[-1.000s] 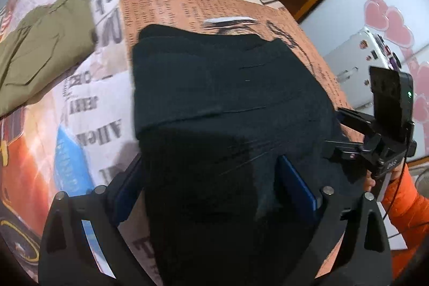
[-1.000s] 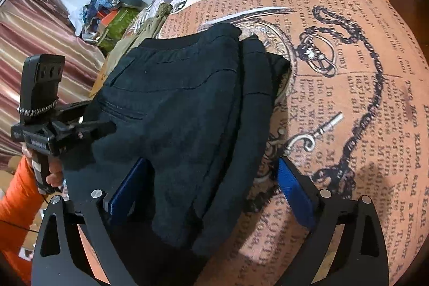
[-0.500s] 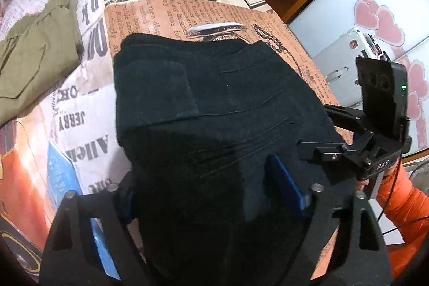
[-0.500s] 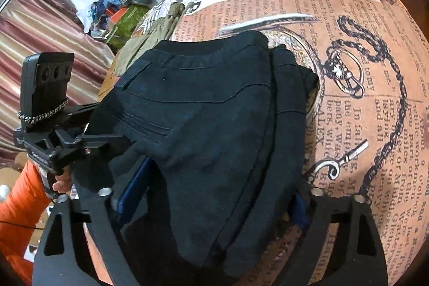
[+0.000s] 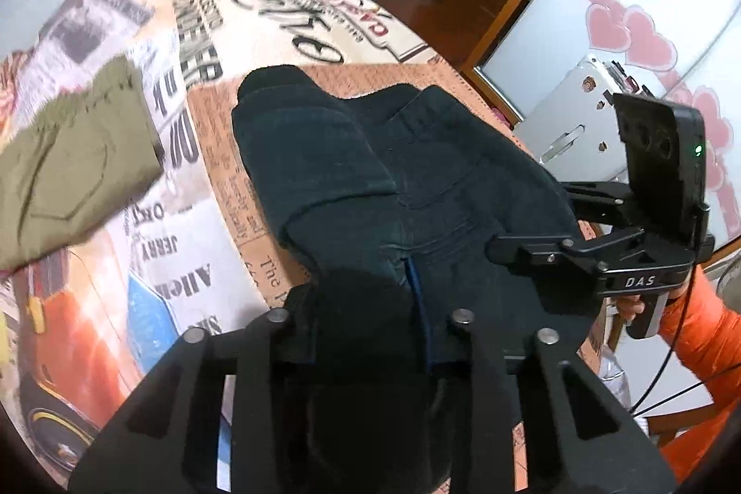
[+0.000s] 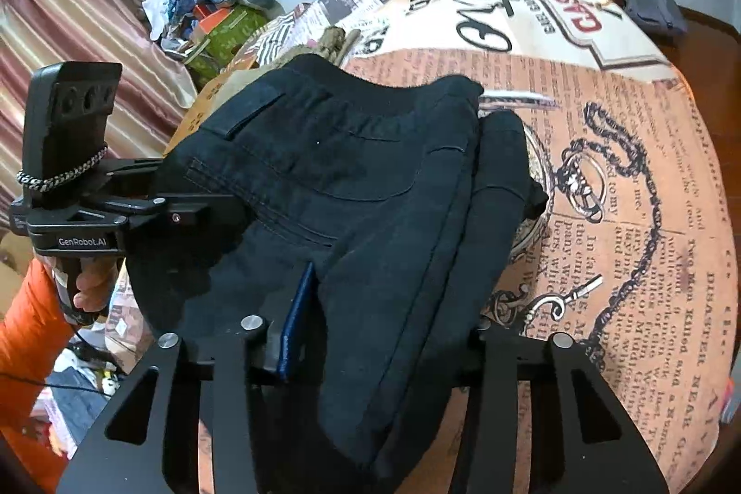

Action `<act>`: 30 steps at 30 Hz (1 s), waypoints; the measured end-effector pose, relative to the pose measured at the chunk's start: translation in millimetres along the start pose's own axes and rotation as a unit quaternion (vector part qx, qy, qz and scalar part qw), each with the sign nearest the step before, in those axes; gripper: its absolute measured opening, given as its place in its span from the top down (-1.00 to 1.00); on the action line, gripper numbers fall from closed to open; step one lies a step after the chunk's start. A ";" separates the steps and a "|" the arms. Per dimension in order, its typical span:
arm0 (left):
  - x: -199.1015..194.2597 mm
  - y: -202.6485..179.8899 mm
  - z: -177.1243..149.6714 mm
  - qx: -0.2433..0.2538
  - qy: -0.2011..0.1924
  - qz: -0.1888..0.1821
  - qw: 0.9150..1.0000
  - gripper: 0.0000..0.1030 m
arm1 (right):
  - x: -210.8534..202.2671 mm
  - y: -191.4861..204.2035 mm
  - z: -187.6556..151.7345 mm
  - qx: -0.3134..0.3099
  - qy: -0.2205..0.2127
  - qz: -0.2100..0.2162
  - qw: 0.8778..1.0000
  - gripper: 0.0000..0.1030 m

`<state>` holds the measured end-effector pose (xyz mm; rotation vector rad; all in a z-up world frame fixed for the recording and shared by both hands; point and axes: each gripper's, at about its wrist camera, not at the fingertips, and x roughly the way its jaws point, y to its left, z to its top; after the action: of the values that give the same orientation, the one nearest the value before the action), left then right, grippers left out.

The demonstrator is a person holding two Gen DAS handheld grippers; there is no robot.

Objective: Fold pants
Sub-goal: 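Lift the black pants stack with both grippers and carry it over the olive pants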

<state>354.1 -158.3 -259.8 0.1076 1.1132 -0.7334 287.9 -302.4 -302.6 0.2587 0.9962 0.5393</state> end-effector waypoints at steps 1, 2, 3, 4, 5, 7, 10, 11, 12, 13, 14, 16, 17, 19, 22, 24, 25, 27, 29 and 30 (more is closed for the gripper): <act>-4.4 -3.7 -0.6 0.005 -0.005 0.005 1.000 0.46 | -3.5 3.4 1.6 -0.003 -0.005 -0.002 1.000 0.25; -7.6 -5.6 -1.2 0.008 -0.009 0.008 1.000 0.48 | -6.6 6.0 2.6 -0.005 -0.010 -0.004 1.000 0.26; -12.6 -7.8 -2.3 0.010 -0.014 0.010 1.000 0.49 | -11.2 9.9 3.9 -0.008 -0.016 -0.006 1.000 0.27; -16.4 -8.7 -3.3 0.011 -0.018 0.011 1.000 0.49 | -13.8 12.6 4.7 -0.011 -0.019 -0.008 1.000 0.28; -20.9 -9.8 -4.2 0.012 -0.024 0.013 1.000 0.49 | -17.8 17.0 6.1 -0.017 -0.024 -0.010 1.000 0.29; -33.0 -11.7 -5.6 0.013 -0.039 0.014 0.999 0.50 | -22.9 22.9 8.9 -0.026 -0.030 -0.013 0.999 0.29; -52.8 -11.8 -7.1 0.014 -0.062 0.018 0.998 0.50 | -29.0 34.9 16.6 -0.039 -0.042 -0.017 0.998 0.29; -58.0 -10.5 -7.4 0.013 -0.067 0.019 0.997 0.50 | -31.0 38.4 18.5 -0.044 -0.045 -0.018 0.998 0.29; -65.4 -8.8 -7.9 0.011 -0.075 0.021 0.997 0.50 | -32.5 44.2 22.7 -0.051 -0.049 -0.020 0.997 0.29; -69.1 -8.3 -6.4 0.011 -0.081 0.023 0.996 0.50 | -33.5 48.2 25.7 -0.056 -0.053 -0.021 0.997 0.29; -76.1 -6.0 -6.4 0.010 -0.088 0.025 0.996 0.50 | -35.0 49.8 27.8 -0.060 -0.056 -0.020 0.996 0.29; -87.6 -1.6 -6.2 0.009 -0.101 0.029 0.994 0.50 | -35.9 57.7 35.4 -0.071 -0.062 -0.020 0.995 0.30; -94.3 1.7 -6.0 0.008 -0.108 0.031 0.994 0.50 | -35.8 60.8 38.6 -0.076 -0.065 -0.020 0.995 0.30; -104.1 8.4 -4.8 0.006 -0.117 0.036 0.992 0.50 | -33.9 68.2 48.2 -0.087 -0.069 -0.019 0.994 0.30; -116.3 23.9 -0.5 0.002 -0.129 0.045 0.991 0.49 | -26.9 80.3 63.4 -0.102 -0.071 -0.018 0.992 0.30; -125.6 36.9 1.3 -0.002 -0.138 0.053 0.989 0.50 | -20.5 89.2 73.7 -0.112 -0.072 -0.020 0.991 0.30; -127.4 40.6 1.6 -0.004 -0.141 0.057 0.988 0.50 | -16.7 93.4 79.5 -0.117 -0.073 -0.020 0.990 0.30; -134.9 54.9 4.7 -0.009 -0.148 0.065 0.987 0.50 | -8.4 102.0 91.3 -0.126 -0.074 -0.018 0.989 0.30; -141.5 68.9 8.5 -0.014 -0.153 0.074 0.985 0.50 | -0.2 110.2 102.0 -0.134 -0.075 -0.015 0.988 0.30; -144.6 76.2 10.7 -0.016 -0.155 0.078 0.985 0.50 | 5.0 113.9 108.9 -0.137 -0.075 -0.013 0.988 0.30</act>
<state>372.8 -35.0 -153.6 0.0503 0.8082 -0.5698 347.0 -200.1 -198.2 0.0396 0.7692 0.6165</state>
